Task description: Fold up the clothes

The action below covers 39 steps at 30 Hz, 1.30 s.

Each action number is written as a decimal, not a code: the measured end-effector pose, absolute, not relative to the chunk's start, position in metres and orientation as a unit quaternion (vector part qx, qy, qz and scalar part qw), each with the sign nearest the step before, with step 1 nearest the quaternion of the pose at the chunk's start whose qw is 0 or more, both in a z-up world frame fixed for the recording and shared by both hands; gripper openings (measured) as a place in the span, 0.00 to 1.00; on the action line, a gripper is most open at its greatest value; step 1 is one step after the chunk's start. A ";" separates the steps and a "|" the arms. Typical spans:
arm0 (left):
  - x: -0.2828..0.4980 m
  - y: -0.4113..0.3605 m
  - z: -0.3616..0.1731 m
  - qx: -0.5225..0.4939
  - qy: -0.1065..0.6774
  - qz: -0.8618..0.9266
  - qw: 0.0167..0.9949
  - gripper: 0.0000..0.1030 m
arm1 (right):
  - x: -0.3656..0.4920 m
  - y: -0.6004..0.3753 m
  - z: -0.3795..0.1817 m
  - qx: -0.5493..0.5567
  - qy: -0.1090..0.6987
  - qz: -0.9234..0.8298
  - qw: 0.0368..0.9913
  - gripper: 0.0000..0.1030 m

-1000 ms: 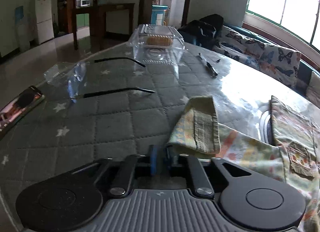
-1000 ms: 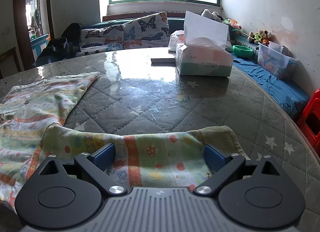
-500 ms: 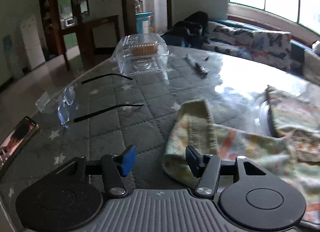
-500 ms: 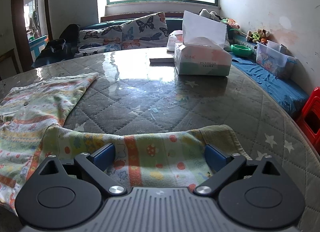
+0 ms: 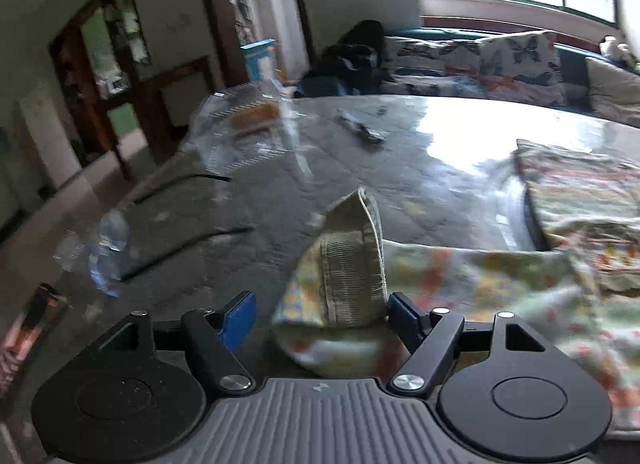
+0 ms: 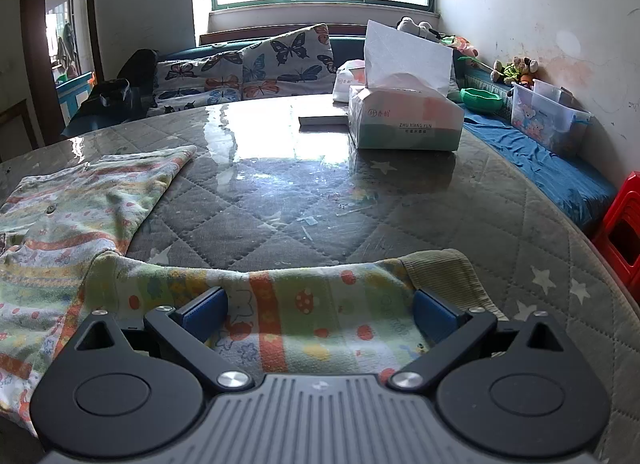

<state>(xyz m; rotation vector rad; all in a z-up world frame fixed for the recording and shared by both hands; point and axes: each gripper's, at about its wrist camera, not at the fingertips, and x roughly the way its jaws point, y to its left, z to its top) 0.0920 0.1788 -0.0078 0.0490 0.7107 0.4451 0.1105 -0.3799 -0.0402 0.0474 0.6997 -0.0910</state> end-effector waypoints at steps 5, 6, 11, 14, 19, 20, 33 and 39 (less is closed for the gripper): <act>0.087 0.226 -0.004 -0.012 0.334 0.305 0.892 0.72 | 0.111 -0.379 -0.040 0.023 0.343 -0.045 0.938 0.98; 0.086 0.234 -0.003 -0.019 0.333 0.319 0.887 0.72 | 0.110 -0.379 -0.040 0.023 0.343 -0.045 0.938 0.98; 0.078 0.232 0.000 -0.037 0.333 0.299 0.894 0.72 | 0.111 -0.378 -0.041 0.022 0.344 -0.045 0.938 1.00; 0.079 0.218 0.001 -0.039 0.333 0.267 0.904 0.72 | 0.112 -0.377 -0.041 0.022 0.344 -0.046 0.938 1.00; 0.102 0.193 -0.005 -0.022 0.343 0.217 0.914 0.72 | 0.111 -0.378 -0.041 0.023 0.344 -0.045 0.938 1.00; 0.108 0.191 -0.007 -0.019 0.347 0.212 0.914 0.72 | 0.112 -0.378 -0.041 0.023 0.344 -0.045 0.938 1.00; 0.132 0.218 -0.015 -0.008 0.339 0.264 0.903 0.73 | 0.112 -0.378 -0.041 0.026 0.343 -0.044 0.938 1.00; 0.119 0.208 -0.007 -0.011 0.346 0.248 0.905 0.72 | 0.108 -0.370 -0.036 0.014 0.339 -0.041 0.940 1.00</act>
